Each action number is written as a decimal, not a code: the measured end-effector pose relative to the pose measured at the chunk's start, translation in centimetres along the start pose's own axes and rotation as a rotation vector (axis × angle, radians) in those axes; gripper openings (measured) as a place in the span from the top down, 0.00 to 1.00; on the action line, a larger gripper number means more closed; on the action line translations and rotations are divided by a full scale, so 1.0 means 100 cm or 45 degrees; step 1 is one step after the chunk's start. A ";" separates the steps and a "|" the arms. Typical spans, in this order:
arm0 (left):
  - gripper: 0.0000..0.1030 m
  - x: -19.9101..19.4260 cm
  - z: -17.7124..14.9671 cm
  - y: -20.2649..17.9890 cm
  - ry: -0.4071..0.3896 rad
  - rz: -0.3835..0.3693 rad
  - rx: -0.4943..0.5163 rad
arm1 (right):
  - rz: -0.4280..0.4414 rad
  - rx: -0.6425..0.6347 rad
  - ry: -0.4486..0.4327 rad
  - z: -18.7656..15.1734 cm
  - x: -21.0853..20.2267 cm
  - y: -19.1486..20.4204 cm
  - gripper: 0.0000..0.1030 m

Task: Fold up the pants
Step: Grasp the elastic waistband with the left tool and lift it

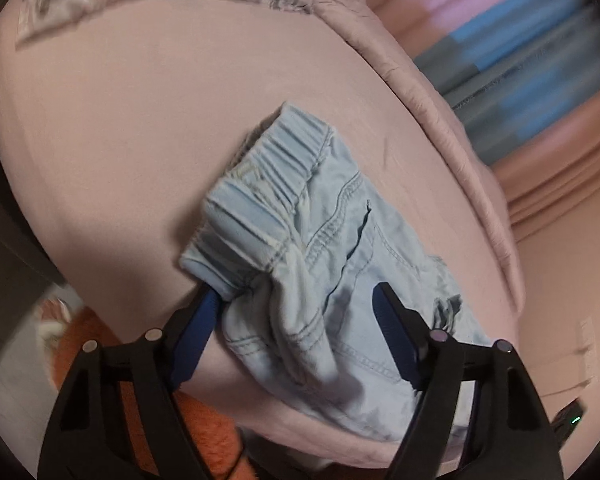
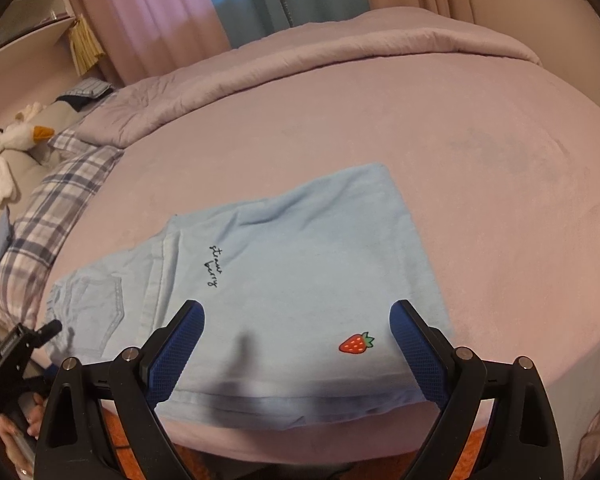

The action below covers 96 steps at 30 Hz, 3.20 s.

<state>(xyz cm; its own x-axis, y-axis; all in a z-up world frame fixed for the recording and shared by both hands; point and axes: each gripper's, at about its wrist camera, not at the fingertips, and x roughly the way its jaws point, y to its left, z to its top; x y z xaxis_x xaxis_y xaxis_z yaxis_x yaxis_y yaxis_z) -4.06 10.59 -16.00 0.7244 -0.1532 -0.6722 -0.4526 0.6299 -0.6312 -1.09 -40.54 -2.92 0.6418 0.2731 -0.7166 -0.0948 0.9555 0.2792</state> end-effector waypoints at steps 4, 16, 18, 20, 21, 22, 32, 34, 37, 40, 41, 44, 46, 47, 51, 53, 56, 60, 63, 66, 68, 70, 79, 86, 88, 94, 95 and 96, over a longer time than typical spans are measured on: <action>0.48 0.005 0.006 0.007 -0.030 -0.083 -0.079 | 0.004 -0.001 0.007 -0.001 0.001 0.001 0.09; 0.72 -0.021 0.002 -0.028 -0.114 -0.143 -0.014 | -0.005 0.017 0.014 -0.003 0.001 -0.002 0.09; 0.72 -0.027 0.001 -0.040 -0.132 -0.154 0.029 | -0.013 0.025 0.009 -0.003 0.000 -0.004 0.09; 0.72 -0.034 -0.001 -0.053 -0.142 -0.160 0.082 | -0.018 0.040 0.010 -0.003 0.001 -0.006 0.09; 0.72 -0.036 -0.002 -0.057 -0.143 -0.166 0.095 | -0.018 0.048 0.010 -0.003 0.001 -0.008 0.09; 0.73 -0.039 -0.004 -0.063 -0.143 -0.179 0.113 | -0.016 0.057 0.010 -0.003 0.001 -0.009 0.09; 0.74 -0.052 -0.022 -0.122 -0.123 -0.311 0.315 | -0.011 0.083 -0.014 -0.001 -0.006 -0.015 0.09; 0.74 -0.052 -0.027 -0.130 -0.113 -0.325 0.346 | -0.011 0.092 -0.021 -0.001 -0.008 -0.018 0.09; 0.74 -0.049 -0.034 -0.140 -0.084 -0.346 0.378 | -0.014 0.107 -0.025 -0.001 -0.009 -0.022 0.09; 0.74 -0.046 -0.040 -0.143 -0.052 -0.364 0.388 | -0.016 0.119 -0.026 -0.002 -0.010 -0.025 0.09; 0.74 -0.045 -0.043 -0.145 -0.044 -0.365 0.400 | -0.016 0.119 -0.027 -0.002 -0.011 -0.026 0.09; 0.74 -0.042 -0.046 -0.149 -0.029 -0.365 0.420 | -0.021 0.132 -0.028 -0.002 -0.012 -0.031 0.09; 0.74 -0.038 -0.046 -0.151 -0.012 -0.374 0.429 | -0.022 0.142 -0.030 -0.002 -0.012 -0.035 0.09; 0.74 -0.036 -0.048 -0.153 0.002 -0.380 0.434 | -0.022 0.147 -0.030 -0.002 -0.012 -0.036 0.09; 0.74 -0.025 -0.050 -0.159 0.047 -0.390 0.465 | -0.024 0.159 -0.024 -0.003 -0.012 -0.040 0.09; 0.74 -0.020 -0.053 -0.163 0.065 -0.393 0.477 | -0.025 0.158 -0.020 -0.003 -0.012 -0.042 0.09; 0.74 -0.009 -0.055 -0.166 0.108 -0.396 0.490 | -0.029 0.161 -0.017 -0.003 -0.012 -0.044 0.09; 0.74 0.007 -0.056 -0.169 0.156 -0.387 0.509 | -0.034 0.170 -0.013 -0.004 -0.013 -0.048 0.09; 0.74 0.017 -0.062 -0.172 0.195 -0.381 0.523 | -0.038 0.178 -0.008 -0.006 -0.013 -0.051 0.09; 0.74 0.025 -0.067 -0.175 0.221 -0.367 0.547 | -0.044 0.189 -0.002 -0.007 -0.013 -0.053 0.09; 0.74 0.027 -0.071 -0.176 0.235 -0.363 0.554 | -0.044 0.193 -0.001 -0.008 -0.013 -0.054 0.09; 0.74 0.033 -0.072 -0.177 0.253 -0.359 0.557 | -0.048 0.198 0.005 -0.009 -0.013 -0.056 0.09; 0.74 0.062 -0.073 -0.188 0.339 -0.340 0.562 | -0.047 0.212 0.024 -0.008 -0.010 -0.059 0.09; 0.71 0.085 -0.074 -0.193 0.400 -0.330 0.559 | -0.046 0.215 0.034 -0.007 -0.007 -0.059 0.09; 0.68 0.087 -0.074 -0.193 0.404 -0.322 0.562 | -0.048 0.218 0.038 -0.007 -0.006 -0.060 0.09; 0.54 0.080 -0.070 -0.195 0.406 -0.324 0.563 | -0.047 0.224 0.042 -0.008 -0.006 -0.061 0.09; 0.48 0.077 -0.068 -0.196 0.401 -0.327 0.572 | -0.049 0.224 0.041 -0.008 -0.007 -0.061 0.09; 0.45 0.072 -0.065 -0.199 0.381 -0.330 0.597 | -0.049 0.224 0.038 -0.008 -0.008 -0.062 0.09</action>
<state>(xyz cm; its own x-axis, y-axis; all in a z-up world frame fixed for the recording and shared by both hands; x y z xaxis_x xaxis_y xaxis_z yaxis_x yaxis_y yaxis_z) 6.73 -8.00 -10.81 0.5719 -0.5104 -0.6422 0.0449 0.8012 -0.5968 -1.62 -46.57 -4.55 0.6192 0.2422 -0.7469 0.0658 0.9319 0.3567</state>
